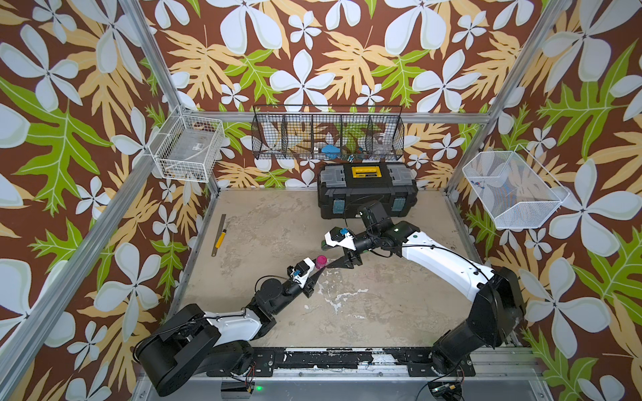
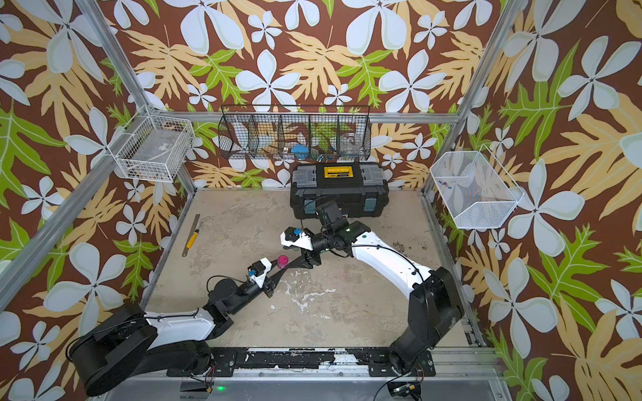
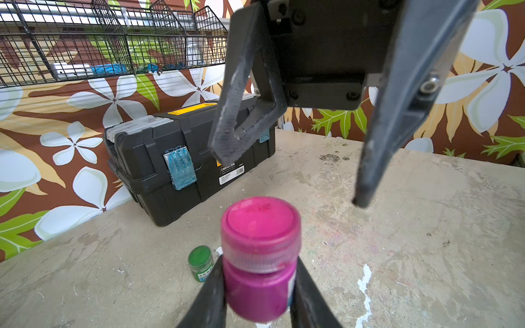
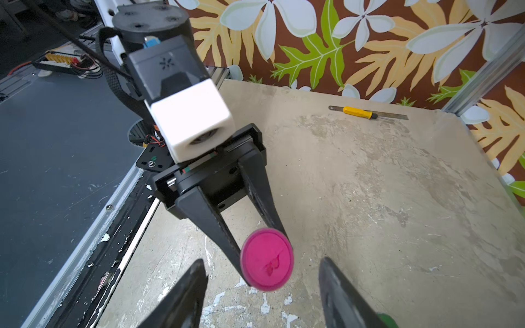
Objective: Close the paint jar lid
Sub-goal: Screw the lid onto the paint jar.
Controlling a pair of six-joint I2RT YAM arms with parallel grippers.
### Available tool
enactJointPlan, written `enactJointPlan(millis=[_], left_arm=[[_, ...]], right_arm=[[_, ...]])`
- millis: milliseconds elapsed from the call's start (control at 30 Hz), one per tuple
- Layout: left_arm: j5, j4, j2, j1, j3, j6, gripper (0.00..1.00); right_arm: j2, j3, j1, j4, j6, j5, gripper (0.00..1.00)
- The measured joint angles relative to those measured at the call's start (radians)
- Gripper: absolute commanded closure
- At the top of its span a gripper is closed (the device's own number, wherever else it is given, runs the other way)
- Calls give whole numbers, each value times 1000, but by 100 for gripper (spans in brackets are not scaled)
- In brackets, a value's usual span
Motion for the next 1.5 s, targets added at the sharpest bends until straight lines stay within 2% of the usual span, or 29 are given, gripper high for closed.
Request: enactJointPlan(millis=[433,900,1500], left_arm=[[0,3,5,0,0,0,97],[0,3,5,0,0,0,97],[0,3,5,0,0,0,96]], right_arm=[[54,68,24,-49,-29,79,37],[90,113,30,-123,-55,85,43],[100,122,35,-161,-60,88,68]])
